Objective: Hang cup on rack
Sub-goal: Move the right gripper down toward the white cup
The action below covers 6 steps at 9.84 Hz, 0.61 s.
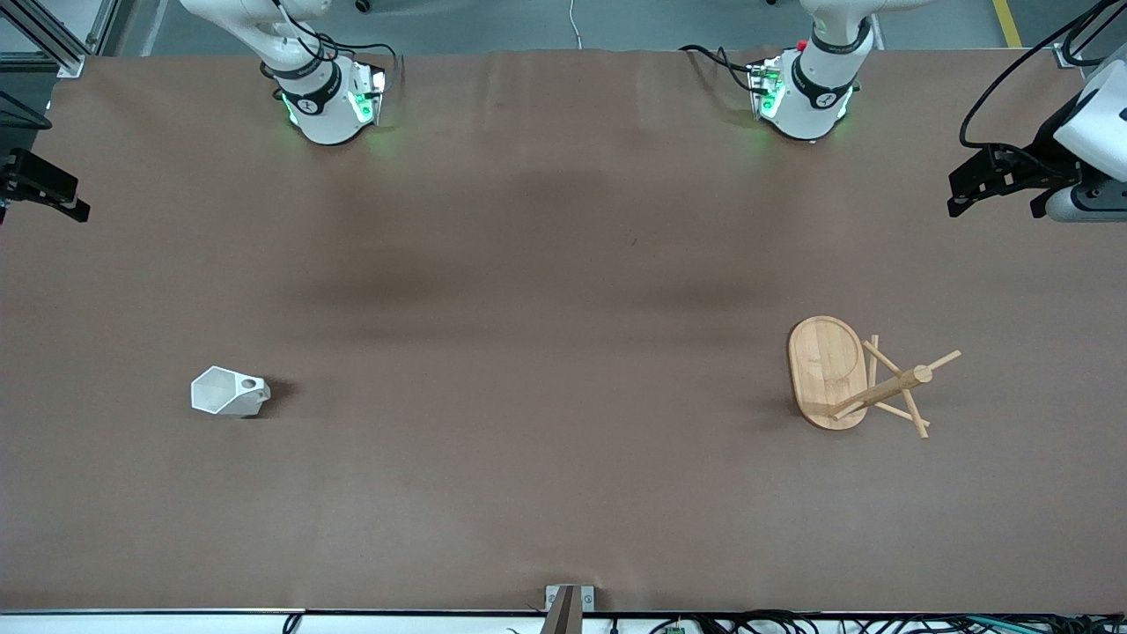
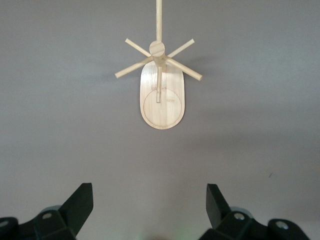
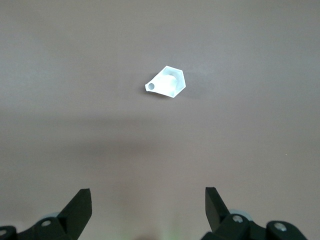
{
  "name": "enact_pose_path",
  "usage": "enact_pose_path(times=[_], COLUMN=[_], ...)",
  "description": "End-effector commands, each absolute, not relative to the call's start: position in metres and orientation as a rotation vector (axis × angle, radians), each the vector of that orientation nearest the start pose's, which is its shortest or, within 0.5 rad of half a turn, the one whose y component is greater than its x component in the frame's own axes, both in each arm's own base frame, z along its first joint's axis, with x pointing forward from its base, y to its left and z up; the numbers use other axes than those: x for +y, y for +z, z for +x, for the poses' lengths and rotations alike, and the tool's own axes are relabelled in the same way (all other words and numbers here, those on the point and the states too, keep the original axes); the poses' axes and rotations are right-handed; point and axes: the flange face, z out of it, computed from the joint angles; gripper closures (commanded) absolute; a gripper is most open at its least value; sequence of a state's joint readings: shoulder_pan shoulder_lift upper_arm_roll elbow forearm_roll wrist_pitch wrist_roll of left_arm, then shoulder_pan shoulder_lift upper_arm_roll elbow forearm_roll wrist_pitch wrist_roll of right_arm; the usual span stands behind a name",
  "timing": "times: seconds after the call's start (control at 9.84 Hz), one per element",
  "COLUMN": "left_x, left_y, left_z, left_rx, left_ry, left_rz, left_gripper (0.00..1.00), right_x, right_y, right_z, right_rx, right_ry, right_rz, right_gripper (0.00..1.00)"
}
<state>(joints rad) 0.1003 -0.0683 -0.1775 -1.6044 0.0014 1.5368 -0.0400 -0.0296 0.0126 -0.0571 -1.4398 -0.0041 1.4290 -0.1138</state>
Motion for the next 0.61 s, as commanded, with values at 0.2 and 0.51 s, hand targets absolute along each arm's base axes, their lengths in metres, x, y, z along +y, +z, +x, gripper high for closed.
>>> enact_pose_path(times=[0.2,0.51], left_x=[-0.0427,-0.0383], left_y=[0.6282,0.6289], left_z=[0.5322,0.5325], left_rx=[0.090,0.151], left_ry=[0.057,0.055], left_rz=[-3.115,-3.111], left_gripper=[0.00,0.00], right_x=[-0.0495,-0.0531], right_y=[0.6656,0.6659], right_z=[0.5354,0.5371], right_rx=[-0.059,-0.049], right_ry=[0.030,0.011], right_rz=[-3.144,-3.148], right_gripper=[0.00,0.00])
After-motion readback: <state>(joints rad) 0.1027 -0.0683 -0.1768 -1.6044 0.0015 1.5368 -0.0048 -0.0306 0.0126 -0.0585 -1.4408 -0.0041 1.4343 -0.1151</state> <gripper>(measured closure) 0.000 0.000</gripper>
